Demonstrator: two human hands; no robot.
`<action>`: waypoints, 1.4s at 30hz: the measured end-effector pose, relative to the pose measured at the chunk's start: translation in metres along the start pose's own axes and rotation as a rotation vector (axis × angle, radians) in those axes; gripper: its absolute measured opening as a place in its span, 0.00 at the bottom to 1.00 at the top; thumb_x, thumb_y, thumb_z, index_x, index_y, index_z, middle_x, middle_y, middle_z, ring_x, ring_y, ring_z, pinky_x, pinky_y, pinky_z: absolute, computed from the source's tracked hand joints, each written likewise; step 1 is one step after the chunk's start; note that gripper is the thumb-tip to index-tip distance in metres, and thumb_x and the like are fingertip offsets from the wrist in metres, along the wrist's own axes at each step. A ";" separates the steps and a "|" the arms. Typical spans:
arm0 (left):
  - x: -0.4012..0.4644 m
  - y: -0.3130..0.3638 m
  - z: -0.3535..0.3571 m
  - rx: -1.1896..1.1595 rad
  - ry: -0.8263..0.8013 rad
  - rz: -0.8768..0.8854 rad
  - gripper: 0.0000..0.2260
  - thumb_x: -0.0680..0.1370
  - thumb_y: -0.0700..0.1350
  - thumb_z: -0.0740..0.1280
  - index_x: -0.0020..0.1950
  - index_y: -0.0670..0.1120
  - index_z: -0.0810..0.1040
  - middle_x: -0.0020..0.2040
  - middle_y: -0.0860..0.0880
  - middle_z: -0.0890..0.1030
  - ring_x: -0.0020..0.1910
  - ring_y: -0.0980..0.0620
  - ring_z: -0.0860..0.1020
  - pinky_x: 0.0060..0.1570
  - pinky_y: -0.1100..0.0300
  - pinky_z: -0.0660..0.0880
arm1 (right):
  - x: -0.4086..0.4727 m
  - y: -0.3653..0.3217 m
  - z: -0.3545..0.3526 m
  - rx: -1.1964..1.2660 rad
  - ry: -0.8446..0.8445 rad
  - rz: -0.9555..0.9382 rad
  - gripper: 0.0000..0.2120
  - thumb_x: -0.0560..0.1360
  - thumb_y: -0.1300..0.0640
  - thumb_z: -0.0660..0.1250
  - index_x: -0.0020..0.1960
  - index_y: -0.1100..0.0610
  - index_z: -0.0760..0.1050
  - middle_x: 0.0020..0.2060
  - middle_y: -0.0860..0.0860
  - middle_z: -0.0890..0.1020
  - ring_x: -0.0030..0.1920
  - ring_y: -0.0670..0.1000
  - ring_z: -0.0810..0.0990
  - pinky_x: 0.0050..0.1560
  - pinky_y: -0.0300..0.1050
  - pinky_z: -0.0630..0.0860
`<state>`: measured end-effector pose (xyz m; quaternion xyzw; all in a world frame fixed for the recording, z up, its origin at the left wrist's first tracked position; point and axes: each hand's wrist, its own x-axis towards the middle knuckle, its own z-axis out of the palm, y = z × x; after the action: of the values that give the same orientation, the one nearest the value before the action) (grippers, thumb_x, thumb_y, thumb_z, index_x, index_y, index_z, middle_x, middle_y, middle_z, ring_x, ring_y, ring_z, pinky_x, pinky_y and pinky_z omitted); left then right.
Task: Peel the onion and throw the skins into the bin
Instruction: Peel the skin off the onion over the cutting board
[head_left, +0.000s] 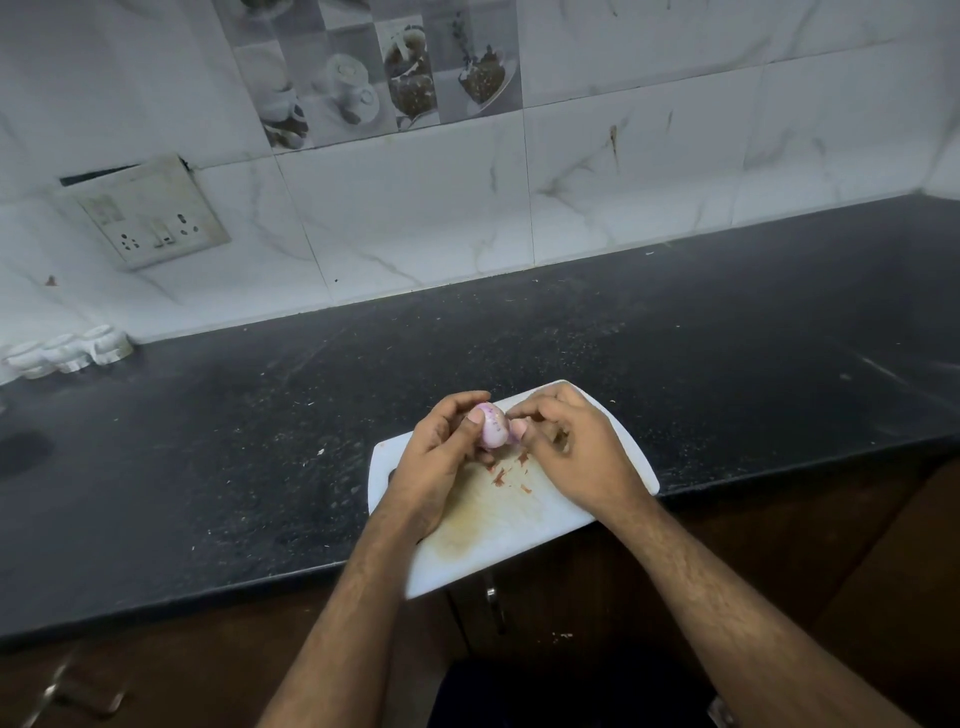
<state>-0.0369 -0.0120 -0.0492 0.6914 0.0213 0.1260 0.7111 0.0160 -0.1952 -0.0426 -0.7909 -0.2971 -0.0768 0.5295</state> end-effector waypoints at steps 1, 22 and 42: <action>-0.001 0.001 0.001 0.008 -0.006 0.007 0.12 0.85 0.45 0.65 0.66 0.43 0.80 0.57 0.45 0.85 0.50 0.49 0.83 0.47 0.55 0.80 | -0.001 -0.001 0.000 0.021 -0.014 0.002 0.06 0.78 0.55 0.72 0.54 0.50 0.84 0.49 0.42 0.82 0.48 0.40 0.81 0.48 0.31 0.76; -0.001 0.000 0.005 0.087 -0.096 -0.015 0.17 0.88 0.52 0.57 0.67 0.44 0.79 0.40 0.39 0.82 0.36 0.47 0.80 0.42 0.56 0.81 | -0.007 -0.003 0.000 0.043 0.048 0.049 0.08 0.78 0.56 0.73 0.56 0.50 0.86 0.45 0.41 0.88 0.43 0.37 0.84 0.40 0.28 0.76; -0.003 0.004 0.005 0.085 -0.191 0.027 0.12 0.88 0.43 0.59 0.70 0.43 0.76 0.41 0.40 0.75 0.34 0.53 0.74 0.42 0.56 0.77 | -0.006 -0.003 0.004 -0.124 0.068 0.100 0.02 0.75 0.52 0.74 0.46 0.50 0.83 0.37 0.43 0.83 0.38 0.47 0.81 0.42 0.45 0.81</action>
<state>-0.0391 -0.0170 -0.0459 0.7299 -0.0507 0.0683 0.6782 0.0089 -0.1932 -0.0447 -0.8329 -0.2338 -0.0951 0.4926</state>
